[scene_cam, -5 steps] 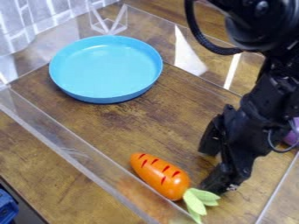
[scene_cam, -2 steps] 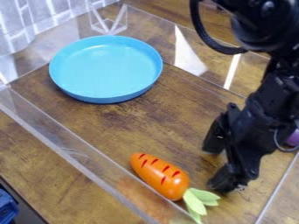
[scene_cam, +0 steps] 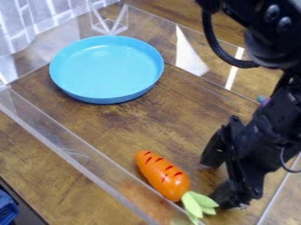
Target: Move the carrot to the left side
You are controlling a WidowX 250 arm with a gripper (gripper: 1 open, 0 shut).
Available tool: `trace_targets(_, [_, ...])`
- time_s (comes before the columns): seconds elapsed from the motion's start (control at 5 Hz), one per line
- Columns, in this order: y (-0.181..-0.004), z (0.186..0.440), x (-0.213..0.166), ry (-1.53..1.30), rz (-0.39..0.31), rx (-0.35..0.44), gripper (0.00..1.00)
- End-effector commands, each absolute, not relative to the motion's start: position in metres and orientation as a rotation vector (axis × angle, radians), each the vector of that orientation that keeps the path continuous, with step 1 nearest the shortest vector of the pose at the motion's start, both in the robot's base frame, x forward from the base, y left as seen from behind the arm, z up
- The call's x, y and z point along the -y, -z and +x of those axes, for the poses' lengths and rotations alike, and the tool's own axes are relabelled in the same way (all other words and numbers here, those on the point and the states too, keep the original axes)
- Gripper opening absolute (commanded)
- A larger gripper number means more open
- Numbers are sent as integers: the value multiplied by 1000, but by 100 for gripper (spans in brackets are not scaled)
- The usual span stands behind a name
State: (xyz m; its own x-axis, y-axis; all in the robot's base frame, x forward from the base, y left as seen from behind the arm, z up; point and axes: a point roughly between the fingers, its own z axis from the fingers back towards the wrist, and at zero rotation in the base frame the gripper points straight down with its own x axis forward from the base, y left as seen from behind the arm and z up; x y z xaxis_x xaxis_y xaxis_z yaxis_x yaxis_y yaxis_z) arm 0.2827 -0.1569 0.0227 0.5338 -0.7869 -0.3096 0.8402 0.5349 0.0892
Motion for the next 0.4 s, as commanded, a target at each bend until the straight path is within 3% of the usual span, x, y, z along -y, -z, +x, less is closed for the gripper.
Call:
trace_targets(0.0, [-35, 287, 171, 897, 231, -199, 0])
trace_targets(0.2, [-36, 291, 166, 863, 233, -207, 0])
